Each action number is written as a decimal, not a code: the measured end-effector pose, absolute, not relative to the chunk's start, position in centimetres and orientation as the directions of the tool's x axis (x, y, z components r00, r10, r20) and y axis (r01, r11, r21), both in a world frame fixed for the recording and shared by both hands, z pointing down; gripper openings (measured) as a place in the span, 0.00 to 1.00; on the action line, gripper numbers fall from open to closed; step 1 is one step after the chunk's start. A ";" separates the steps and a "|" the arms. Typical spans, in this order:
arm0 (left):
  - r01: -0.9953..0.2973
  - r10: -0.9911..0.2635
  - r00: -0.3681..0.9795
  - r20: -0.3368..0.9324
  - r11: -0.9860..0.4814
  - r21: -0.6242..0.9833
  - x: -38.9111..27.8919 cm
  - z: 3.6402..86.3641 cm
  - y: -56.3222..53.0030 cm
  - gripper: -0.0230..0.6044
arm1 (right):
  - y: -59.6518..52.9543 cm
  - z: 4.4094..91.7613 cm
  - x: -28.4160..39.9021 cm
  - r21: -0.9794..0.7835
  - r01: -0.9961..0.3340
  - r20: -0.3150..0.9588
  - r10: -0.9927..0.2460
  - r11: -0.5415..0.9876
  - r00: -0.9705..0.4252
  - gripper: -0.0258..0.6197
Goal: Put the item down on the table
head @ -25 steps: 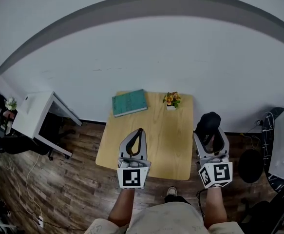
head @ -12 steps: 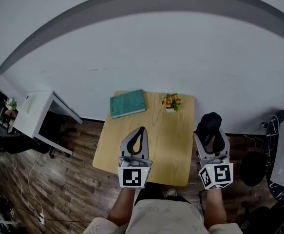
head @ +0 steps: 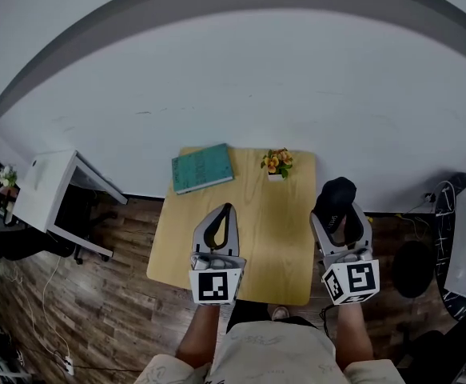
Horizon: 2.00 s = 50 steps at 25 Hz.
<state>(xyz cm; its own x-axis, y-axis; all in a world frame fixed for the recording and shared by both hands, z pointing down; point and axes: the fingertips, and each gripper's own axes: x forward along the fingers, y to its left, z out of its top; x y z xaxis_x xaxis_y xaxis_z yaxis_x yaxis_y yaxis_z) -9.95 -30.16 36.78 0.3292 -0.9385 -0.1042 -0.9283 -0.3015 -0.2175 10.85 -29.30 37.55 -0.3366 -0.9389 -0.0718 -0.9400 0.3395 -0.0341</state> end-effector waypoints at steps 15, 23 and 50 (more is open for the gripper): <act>-0.933 -0.945 0.323 -0.045 -0.310 -0.181 -10.4 41.2 -30.3 0.05 | -31.1 45.0 8.8 -0.051 -0.930 0.135 -0.920 0.365 -0.368 0.56; -0.934 -0.944 0.329 0.004 -0.326 -0.144 -10.2 44.8 -29.4 0.05 | -31.3 52.0 7.7 -0.077 -0.922 0.330 -0.863 0.380 -0.384 0.56; -0.920 -0.918 0.371 0.141 -0.384 -0.083 -8.6 52.1 -26.9 0.05 | -26.6 70.7 5.7 -0.183 -0.878 0.824 -0.418 0.443 -0.382 0.56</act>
